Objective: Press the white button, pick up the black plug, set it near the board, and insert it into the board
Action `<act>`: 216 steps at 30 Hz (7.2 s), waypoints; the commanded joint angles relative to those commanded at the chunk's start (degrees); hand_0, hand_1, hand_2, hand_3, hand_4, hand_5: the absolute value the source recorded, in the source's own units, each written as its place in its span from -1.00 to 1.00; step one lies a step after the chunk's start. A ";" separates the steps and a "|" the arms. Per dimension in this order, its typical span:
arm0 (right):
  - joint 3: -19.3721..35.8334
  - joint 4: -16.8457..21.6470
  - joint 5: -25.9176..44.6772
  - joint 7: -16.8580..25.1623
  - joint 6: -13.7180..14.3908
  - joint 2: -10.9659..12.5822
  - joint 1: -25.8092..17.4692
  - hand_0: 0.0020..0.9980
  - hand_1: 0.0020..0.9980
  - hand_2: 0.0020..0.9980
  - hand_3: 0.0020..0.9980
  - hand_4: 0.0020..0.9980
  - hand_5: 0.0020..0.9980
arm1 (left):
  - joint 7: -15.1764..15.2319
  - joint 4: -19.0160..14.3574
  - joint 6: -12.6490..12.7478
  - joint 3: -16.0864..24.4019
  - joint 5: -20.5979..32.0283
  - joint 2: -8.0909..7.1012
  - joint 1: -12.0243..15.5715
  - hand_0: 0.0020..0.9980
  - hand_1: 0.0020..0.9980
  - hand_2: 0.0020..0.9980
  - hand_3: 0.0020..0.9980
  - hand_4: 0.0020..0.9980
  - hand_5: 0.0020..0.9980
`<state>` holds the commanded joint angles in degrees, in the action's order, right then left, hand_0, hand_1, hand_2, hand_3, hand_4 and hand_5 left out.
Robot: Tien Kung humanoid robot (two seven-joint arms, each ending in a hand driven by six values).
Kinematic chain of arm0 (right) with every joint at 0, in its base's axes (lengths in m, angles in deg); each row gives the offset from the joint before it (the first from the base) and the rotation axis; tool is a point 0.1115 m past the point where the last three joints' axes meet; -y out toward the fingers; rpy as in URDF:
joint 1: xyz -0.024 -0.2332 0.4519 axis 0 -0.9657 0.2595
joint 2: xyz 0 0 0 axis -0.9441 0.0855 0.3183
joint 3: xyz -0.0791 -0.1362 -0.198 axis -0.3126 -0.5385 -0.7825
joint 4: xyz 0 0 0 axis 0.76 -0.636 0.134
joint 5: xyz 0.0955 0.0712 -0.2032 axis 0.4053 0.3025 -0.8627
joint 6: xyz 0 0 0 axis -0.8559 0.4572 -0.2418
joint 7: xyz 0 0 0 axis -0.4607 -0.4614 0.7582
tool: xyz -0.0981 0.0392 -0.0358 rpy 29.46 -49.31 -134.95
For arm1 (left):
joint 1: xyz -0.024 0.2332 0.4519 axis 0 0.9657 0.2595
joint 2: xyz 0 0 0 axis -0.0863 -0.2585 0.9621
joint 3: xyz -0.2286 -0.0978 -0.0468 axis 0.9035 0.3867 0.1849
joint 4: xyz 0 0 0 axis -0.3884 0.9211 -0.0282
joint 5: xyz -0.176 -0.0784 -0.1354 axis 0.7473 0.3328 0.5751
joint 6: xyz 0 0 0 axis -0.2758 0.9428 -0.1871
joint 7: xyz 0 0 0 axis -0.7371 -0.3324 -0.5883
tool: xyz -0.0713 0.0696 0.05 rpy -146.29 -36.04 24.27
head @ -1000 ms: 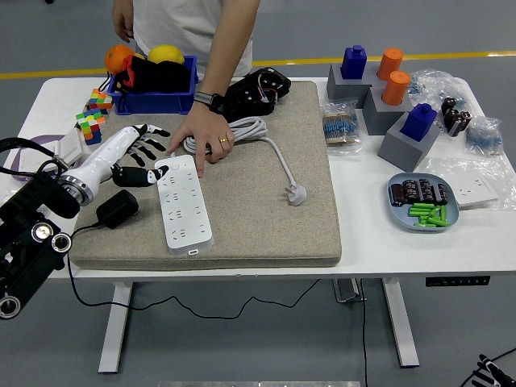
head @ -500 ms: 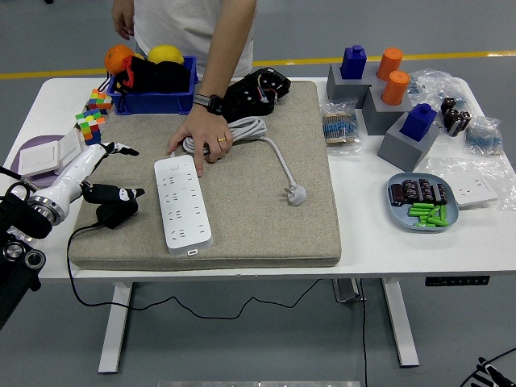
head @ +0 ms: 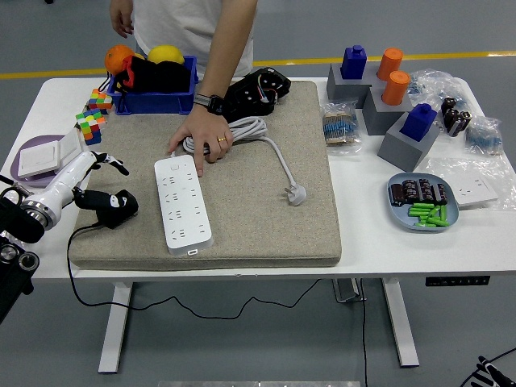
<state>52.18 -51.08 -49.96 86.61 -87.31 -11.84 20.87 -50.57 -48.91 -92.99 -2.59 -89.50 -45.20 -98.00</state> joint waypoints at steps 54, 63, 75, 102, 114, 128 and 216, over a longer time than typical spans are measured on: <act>0.01 -0.04 -0.14 0.10 0.08 -0.22 -0.31 0.43 0.39 0.35 0.25 0.49 -0.06 | -4.62 4.12 -1.45 -2.81 -0.89 -0.41 -0.60 0.22 0.37 0.14 -0.01 0.78 -1.00; 0.08 -0.05 -0.18 0.22 0.17 -0.28 -0.34 0.43 0.39 0.35 0.25 0.49 -0.06 | -3.99 3.94 -0.32 -3.08 0.54 -0.36 -0.62 -0.14 0.10 -0.03 -0.06 0.71 -1.00; 0.34 -0.07 -0.30 0.25 0.18 -0.35 -0.28 0.43 0.39 0.35 0.24 0.49 -0.06 | -4.55 3.84 -1.16 -3.37 1.95 -0.42 -0.79 -0.29 -0.11 -0.24 -0.10 0.60 -1.00; 0.71 -0.09 -0.20 0.30 0.24 -0.12 -0.05 0.43 0.39 0.35 0.24 0.49 -0.07 | -5.68 -3.81 -1.32 -21.26 4.44 -8.97 -12.41 -0.24 -0.19 -0.32 -0.09 0.51 -1.00; 0.58 -0.20 -0.11 0.27 0.25 0.00 0.10 0.43 0.39 0.35 0.24 0.49 -0.07 | -5.45 -0.22 -1.61 -29.89 5.90 -9.33 -19.82 -0.23 -0.20 -0.32 -0.09 0.49 -1.00; -0.06 -0.25 0.11 0.28 0.29 0.22 0.40 0.43 0.39 0.35 0.24 0.49 -0.07 | -4.95 4.25 -1.54 -34.41 4.02 -8.84 -24.25 -0.24 -0.20 -0.33 -0.10 0.46 -1.00; 0.12 -0.38 -0.25 0.52 0.05 0.03 0.22 0.43 0.39 0.35 0.21 0.49 -0.08 | -12.06 5.11 -4.49 -41.55 5.35 -7.66 -28.92 0.38 0.64 0.42 0.16 1.00 -0.61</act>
<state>52.30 -51.45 -50.21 87.13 -87.26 -11.81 21.10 -62.63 -43.79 -97.48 -44.14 -84.15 -52.86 -126.92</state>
